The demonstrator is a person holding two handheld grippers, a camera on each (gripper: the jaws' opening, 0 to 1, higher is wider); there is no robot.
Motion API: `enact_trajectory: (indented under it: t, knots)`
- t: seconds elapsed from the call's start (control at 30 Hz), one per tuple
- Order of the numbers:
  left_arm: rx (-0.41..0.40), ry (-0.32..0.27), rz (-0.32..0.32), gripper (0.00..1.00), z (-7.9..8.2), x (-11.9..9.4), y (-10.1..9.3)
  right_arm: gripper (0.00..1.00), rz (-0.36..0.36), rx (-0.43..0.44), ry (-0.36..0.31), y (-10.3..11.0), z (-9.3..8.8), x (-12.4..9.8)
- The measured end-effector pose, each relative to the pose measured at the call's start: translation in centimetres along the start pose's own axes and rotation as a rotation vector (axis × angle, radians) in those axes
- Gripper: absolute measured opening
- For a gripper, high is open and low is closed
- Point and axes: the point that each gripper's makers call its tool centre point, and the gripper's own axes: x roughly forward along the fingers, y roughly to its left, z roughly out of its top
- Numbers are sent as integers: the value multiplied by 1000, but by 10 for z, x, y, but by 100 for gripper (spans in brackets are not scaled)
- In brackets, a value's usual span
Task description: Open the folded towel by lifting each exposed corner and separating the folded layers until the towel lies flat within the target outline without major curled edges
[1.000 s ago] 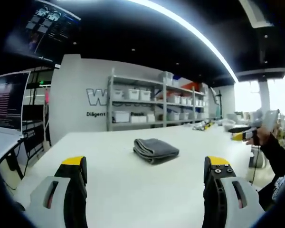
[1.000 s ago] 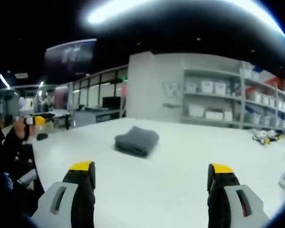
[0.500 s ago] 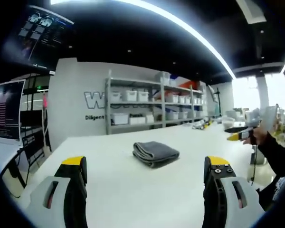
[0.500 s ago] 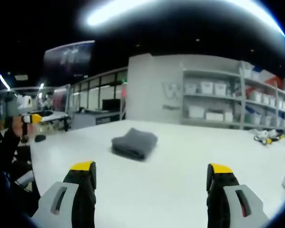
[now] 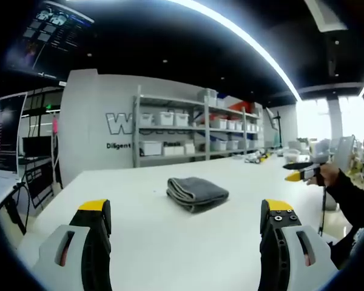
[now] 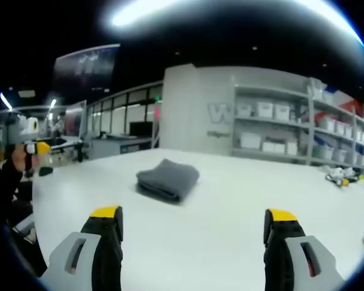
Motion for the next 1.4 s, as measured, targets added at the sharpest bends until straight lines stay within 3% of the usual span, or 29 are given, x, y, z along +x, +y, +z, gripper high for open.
enact_trajectory:
  t: [0.27, 0.57, 0.87, 1.4]
  knots:
    - [2, 6, -14, 100, -1, 7, -10, 97, 7, -10, -1, 1, 3, 6]
    - [-10, 24, 5, 100, -10, 13, -5, 98, -11, 2, -35, -3, 12, 9]
    - [-26, 14, 5, 100, -6, 17, -3, 98, 2, 13, -25, 4, 8, 17]
    - [3, 58, 14, 100, -21, 45, 0, 98, -31, -19, 2, -2, 5, 35]
